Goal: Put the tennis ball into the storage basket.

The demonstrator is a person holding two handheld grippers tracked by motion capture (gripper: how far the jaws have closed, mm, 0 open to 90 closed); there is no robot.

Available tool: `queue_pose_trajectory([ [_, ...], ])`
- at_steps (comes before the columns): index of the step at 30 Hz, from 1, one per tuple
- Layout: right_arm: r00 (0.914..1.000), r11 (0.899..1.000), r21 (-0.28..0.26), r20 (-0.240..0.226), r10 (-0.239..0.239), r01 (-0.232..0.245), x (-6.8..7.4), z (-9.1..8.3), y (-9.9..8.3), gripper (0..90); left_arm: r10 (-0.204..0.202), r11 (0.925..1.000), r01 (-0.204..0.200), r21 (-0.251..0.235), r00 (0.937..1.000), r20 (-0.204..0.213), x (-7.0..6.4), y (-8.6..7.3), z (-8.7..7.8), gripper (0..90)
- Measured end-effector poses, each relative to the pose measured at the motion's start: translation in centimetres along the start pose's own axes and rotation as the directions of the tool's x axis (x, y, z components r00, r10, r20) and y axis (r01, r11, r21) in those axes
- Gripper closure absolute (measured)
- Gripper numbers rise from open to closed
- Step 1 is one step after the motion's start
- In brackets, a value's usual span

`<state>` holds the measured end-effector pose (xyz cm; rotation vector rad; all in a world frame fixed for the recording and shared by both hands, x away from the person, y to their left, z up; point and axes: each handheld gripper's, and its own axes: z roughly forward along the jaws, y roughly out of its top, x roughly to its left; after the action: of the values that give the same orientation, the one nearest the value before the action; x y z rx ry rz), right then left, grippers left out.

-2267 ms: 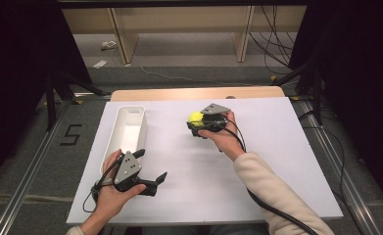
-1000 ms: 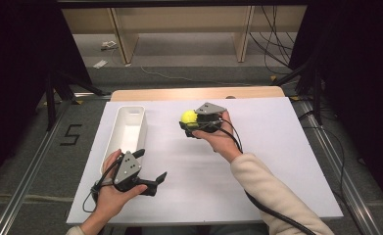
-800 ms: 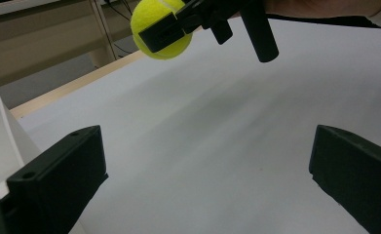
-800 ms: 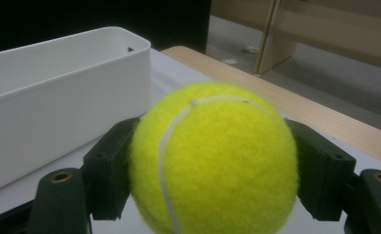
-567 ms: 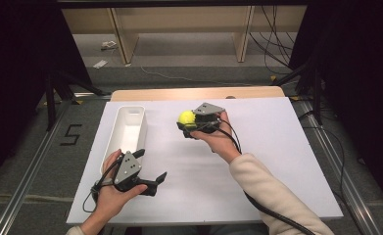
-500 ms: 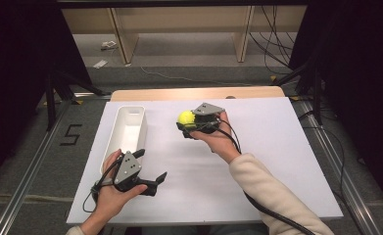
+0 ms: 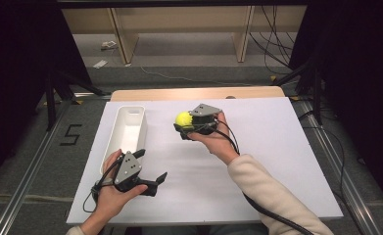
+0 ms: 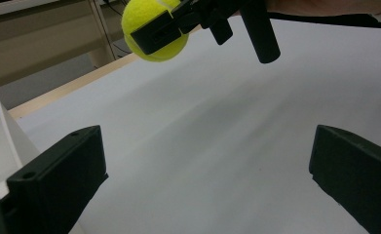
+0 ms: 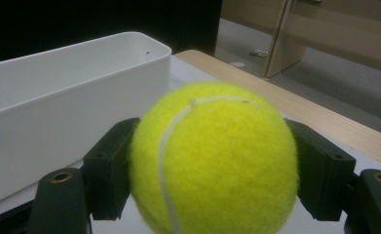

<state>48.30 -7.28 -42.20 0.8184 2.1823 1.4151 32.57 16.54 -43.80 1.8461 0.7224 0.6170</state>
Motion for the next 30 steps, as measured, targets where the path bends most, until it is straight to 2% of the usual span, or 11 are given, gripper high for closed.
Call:
queue_pose_trajectory([
  [30, 0.9995, 1.000, -0.010, -0.031, -0.011, 0.011, 1.3, 0.0, 0.4, 27.2, 0.004, 1.0000, -0.004, -0.002, 1.0000, 0.003, 0.0, 0.0, 0.0, 0.0],
])
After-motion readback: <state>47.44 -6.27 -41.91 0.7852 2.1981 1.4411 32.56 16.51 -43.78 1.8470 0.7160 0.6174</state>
